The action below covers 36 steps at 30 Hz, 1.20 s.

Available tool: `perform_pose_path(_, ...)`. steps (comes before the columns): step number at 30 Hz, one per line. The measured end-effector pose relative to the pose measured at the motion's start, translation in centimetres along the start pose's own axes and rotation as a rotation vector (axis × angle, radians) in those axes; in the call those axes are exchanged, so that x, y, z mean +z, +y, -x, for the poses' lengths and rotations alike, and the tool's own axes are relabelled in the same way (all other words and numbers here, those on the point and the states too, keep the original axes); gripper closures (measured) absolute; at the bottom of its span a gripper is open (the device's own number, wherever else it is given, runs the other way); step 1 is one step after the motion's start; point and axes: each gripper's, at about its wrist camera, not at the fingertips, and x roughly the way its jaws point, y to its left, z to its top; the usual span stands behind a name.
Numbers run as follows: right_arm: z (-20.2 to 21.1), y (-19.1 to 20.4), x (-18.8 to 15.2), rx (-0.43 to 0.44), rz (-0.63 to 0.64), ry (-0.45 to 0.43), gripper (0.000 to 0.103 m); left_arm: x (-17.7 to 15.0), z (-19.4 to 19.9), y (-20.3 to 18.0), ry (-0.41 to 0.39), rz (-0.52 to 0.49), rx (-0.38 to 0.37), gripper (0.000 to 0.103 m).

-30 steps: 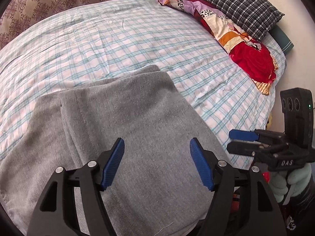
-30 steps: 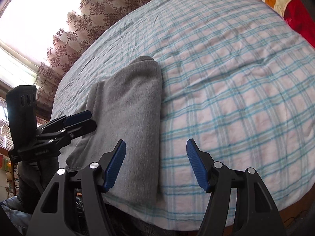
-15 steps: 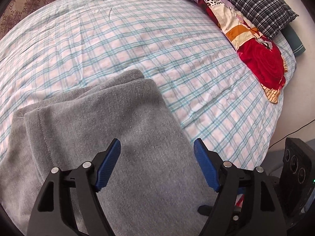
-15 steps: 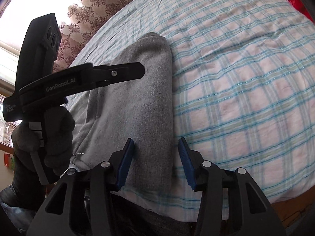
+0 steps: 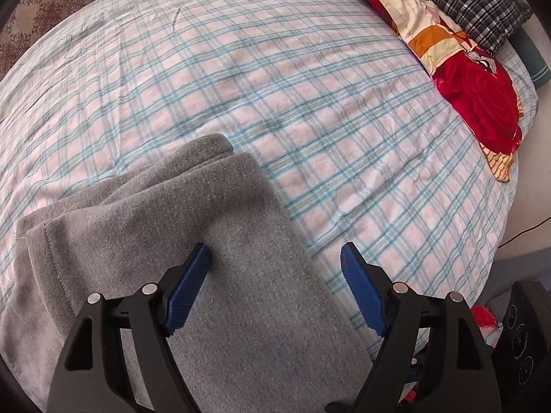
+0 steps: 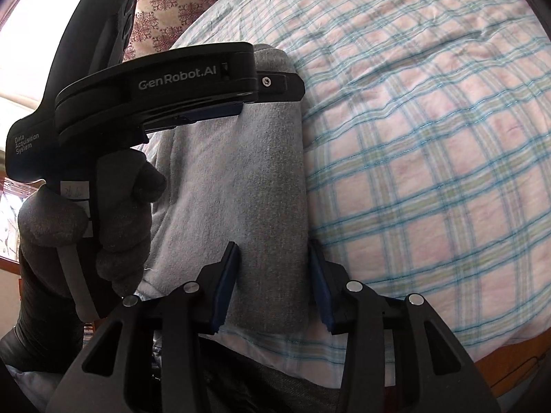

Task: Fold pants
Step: 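Grasp the folded pants edge with the right gripper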

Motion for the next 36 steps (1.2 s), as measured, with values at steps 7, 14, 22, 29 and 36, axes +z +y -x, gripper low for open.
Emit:
perform_pose_path(7,1.0,2.4,-0.5,0.0,0.073,-0.041,0.073,0.1,-0.8,-0.8,0.014,-0.012,0.023,0.013)
perform_pose_path(14,1.9,4.4,-1.3,-0.016,0.14,-0.085,0.076,0.6,-1.1,-1.0,0.039,0.004,0.007,0.008)
perform_pose_path(22,2.4,7.0,-2.5,-0.03,0.195,-0.127,0.077,1.3,-1.9,-1.6,0.086,0.005,0.021,0.005)
perform_pose_path(29,1.9,8.3,-2.8,-0.054,0.243,-0.151,0.077,1.2,-3.7,-4.4,0.123,-0.118,0.138,0.005)
perform_pose_path(36,1.5,8.9,-3.1,-0.06,0.264,-0.161,0.077,1.0,-4.0,-5.7,0.128,-0.187,0.222,0.015)
